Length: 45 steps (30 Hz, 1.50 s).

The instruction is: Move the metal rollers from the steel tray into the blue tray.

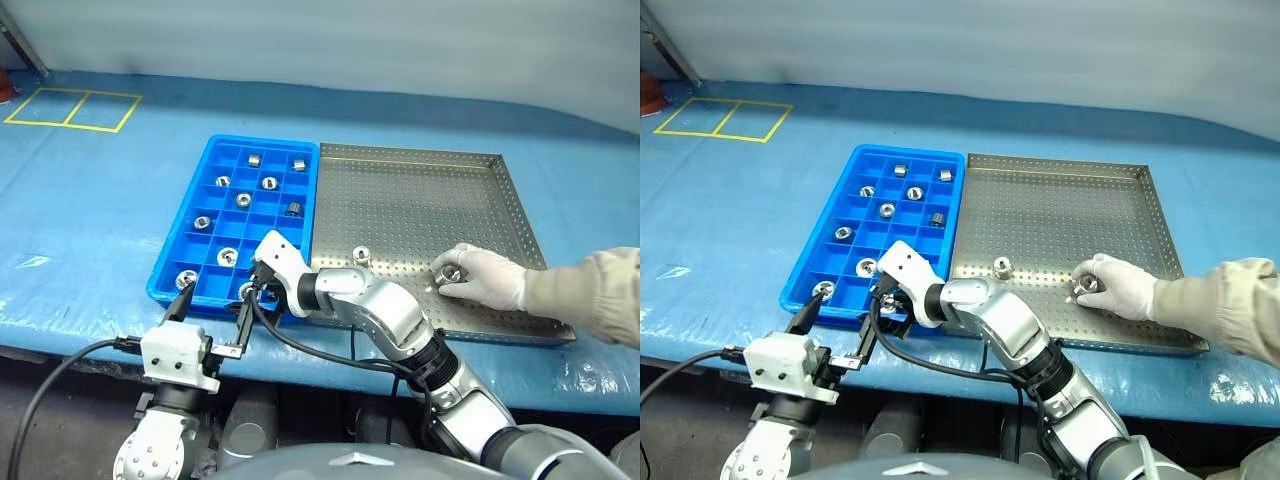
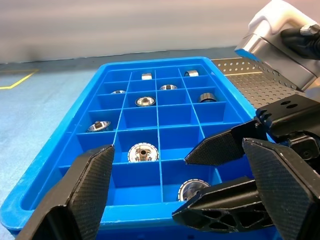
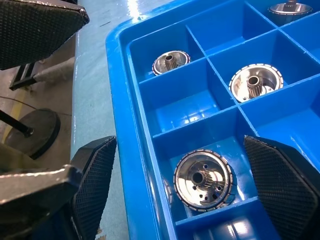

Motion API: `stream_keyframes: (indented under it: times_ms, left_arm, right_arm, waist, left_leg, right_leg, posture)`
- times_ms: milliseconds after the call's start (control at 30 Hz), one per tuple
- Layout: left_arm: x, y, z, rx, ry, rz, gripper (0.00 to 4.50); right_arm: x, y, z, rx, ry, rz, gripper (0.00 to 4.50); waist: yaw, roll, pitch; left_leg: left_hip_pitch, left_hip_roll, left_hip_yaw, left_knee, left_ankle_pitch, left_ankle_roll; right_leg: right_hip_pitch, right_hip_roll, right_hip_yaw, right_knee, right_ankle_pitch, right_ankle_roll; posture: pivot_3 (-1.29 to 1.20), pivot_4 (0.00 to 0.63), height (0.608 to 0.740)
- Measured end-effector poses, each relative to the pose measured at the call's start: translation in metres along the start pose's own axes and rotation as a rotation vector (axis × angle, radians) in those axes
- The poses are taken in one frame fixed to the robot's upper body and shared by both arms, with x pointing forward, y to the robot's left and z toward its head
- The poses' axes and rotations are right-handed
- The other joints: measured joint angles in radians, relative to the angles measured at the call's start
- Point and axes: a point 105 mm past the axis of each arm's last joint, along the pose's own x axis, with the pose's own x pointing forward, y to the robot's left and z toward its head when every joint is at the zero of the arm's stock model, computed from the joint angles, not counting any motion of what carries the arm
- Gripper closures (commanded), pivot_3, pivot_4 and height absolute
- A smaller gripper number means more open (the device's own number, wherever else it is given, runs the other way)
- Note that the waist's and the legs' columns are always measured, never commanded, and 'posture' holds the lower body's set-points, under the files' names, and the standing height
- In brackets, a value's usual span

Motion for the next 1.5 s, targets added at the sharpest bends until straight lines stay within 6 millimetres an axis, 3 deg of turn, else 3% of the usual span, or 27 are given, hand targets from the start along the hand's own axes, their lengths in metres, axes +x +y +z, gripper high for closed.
stream_keyframes:
  times_ms: [667, 867, 1000, 1067, 1167, 1300, 1500]
  left_arm:
    - [0.002, 0.0, 0.002, 0.004, -0.006, -0.004, 0.0]
    - [0.006, -0.001, 0.022, 0.021, -0.078, -0.058, 0.0]
    - [0.01, -0.007, 0.017, 0.036, -0.045, -0.128, 0.0]
    - [0.013, -0.009, 0.02, 0.032, -0.057, -0.151, 0.0]
    - [0.017, -0.011, 0.021, 0.028, -0.066, -0.183, 0.0]
    - [0.023, -0.013, 0.016, 0.026, -0.054, -0.206, 0.0]
    - [0.031, -0.016, 0.014, 0.026, -0.055, -0.246, 0.0]
  right_arm:
    - [0.0, 0.0, 0.002, 0.014, -0.008, 0.004, 0.21]
    - [-0.014, -0.02, 0.038, 0.041, -0.133, -0.049, 0.21]
    - [-0.031, -0.036, 0.067, -0.016, -0.244, -0.136, 0.21]
    - [-0.039, -0.046, 0.072, -0.03, -0.265, -0.201, 0.21]
    - [-0.051, -0.064, 0.067, -0.028, -0.261, -0.312, 0.21]
    - [-0.066, -0.084, 0.042, 0.005, -0.205, -0.45, 0.21]
    - [-0.079, -0.093, 0.007, 0.104, -0.142, -0.551, 0.21]
  waist:
    - [-0.001, 0.0, 0.0]
    - [-0.016, 0.0, 0.0]
    - [-0.024, 0.0, 0.0]
    - [-0.027, 0.0, 0.0]
    - [-0.039, 0.0, 0.0]
    - [-0.062, 0.0, 0.0]
    - [-0.098, 0.0, 0.0]
  left_leg:
    - [0.0, 0.0, 0.0, 0.0, 0.0, 0.0]
    - [0.0, 0.0, 0.0, 0.0, 0.0, 0.0]
    - [0.0, 0.0, 0.0, 0.0, 0.0, 0.0]
    - [0.0, 0.0, 0.0, 0.0, 0.0, 0.0]
    - [0.0, 0.0, 0.0, 0.0, 0.0, 0.0]
    - [0.0, 0.0, 0.0, 0.0, 0.0, 0.0]
    - [0.001, 0.0, 0.0, 0.0, 0.0, 0.0]
  right_leg:
    - [0.0, 0.0, 0.0, 0.0, 0.0, 0.0]
    - [0.0, 0.0, 0.0, 0.001, 0.0, 0.0]
    - [0.0, 0.001, 0.0, 0.001, 0.0, 0.0]
    - [0.0, 0.0, 0.0, 0.001, 0.0, 0.0]
    - [0.0, 0.0, 0.0, 0.001, 0.0, 0.0]
    - [0.001, 0.0, 0.0, 0.001, 0.0, 0.0]
    - [0.001, 0.001, 0.001, 0.003, 0.0, 0.0]
  posture:
    - [0.35, 0.15, 0.74]
    - [0.3, 0.15, 0.74]
    - [0.25, 0.15, 0.74]
    - [0.23, 0.15, 0.74]
    - [0.21, 0.15, 0.74]
    - [0.16, 0.15, 0.74]
    - [0.13, 0.15, 0.74]
